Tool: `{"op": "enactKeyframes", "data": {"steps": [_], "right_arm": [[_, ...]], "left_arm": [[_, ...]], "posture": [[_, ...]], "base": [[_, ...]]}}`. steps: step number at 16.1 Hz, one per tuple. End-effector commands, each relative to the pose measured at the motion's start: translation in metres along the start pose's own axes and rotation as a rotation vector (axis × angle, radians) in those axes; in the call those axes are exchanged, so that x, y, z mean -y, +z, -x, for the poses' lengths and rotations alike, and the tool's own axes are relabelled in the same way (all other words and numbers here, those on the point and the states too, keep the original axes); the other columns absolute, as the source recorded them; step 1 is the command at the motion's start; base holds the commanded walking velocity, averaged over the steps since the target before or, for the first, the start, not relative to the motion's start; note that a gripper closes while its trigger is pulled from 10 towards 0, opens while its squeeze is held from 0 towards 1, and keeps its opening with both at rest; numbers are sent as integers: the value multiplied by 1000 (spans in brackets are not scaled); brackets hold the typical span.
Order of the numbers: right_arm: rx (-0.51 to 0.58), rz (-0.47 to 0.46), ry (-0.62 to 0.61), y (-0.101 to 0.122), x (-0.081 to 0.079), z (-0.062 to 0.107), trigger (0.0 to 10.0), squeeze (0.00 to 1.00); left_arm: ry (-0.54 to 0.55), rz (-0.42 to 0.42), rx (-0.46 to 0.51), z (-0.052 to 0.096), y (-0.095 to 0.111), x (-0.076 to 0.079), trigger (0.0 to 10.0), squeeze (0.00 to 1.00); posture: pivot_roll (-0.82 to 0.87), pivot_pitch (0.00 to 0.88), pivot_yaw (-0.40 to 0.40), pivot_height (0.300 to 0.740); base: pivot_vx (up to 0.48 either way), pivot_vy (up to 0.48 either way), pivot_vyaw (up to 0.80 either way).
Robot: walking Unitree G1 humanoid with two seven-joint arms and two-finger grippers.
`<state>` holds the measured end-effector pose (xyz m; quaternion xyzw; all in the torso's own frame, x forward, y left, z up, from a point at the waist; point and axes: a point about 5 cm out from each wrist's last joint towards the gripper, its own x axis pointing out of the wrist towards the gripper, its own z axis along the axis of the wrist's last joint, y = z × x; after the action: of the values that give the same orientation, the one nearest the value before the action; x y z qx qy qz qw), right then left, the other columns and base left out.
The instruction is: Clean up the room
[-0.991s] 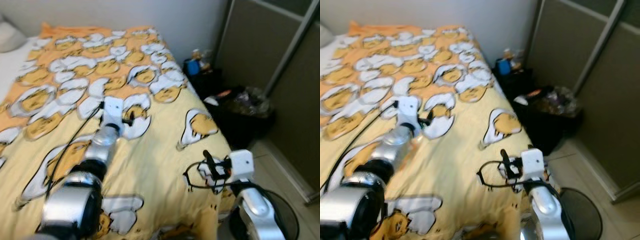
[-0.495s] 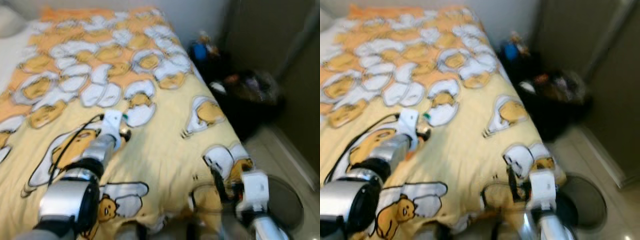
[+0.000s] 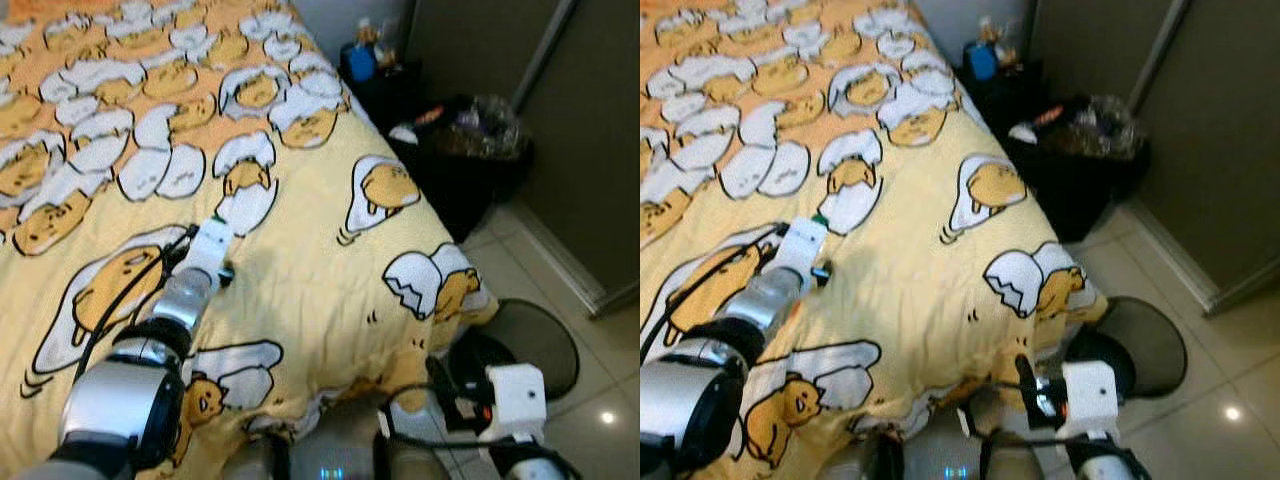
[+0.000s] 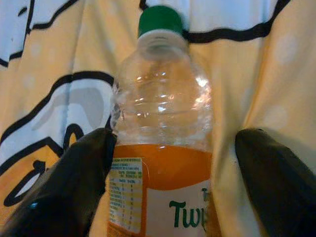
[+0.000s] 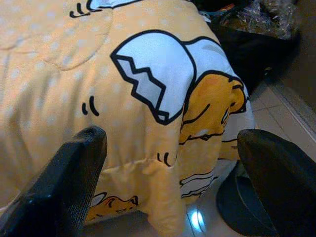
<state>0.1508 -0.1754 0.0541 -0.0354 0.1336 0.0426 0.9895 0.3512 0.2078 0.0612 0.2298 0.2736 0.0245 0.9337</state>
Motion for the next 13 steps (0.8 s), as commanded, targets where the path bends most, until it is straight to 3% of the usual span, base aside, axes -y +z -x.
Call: {"op": "enactKeyframes", "data": {"steps": [1,3,6,10,13], "right_arm": [[-9,10,-2,2,2,2,10000,0],[-20,15,5,2,2,1,10000,0],[-21,13,11,4,3,-2,10000,0],[-5,-4,1,5,4,-15,10000,0],[57,-20,-34,13,5,-45,10000,0]], "left_arm": [[-29,6,-140,3,-36,7,0,0],[-1,52,-147,4,-40,-1,0,0],[-2,47,-131,4,-41,-5,0,0],[-46,38,-49,1,-20,-6,0,0],[-65,344,-69,2,-28,-10,0,0]], "posture": [[-307,235,44,736],[-299,233,38,736],[-293,231,33,736],[-283,171,52,736],[-232,67,99,736]], "base": [[0,0,0],[0,0,0],[0,0,0],[0,0,0],[0,0,0]]}}
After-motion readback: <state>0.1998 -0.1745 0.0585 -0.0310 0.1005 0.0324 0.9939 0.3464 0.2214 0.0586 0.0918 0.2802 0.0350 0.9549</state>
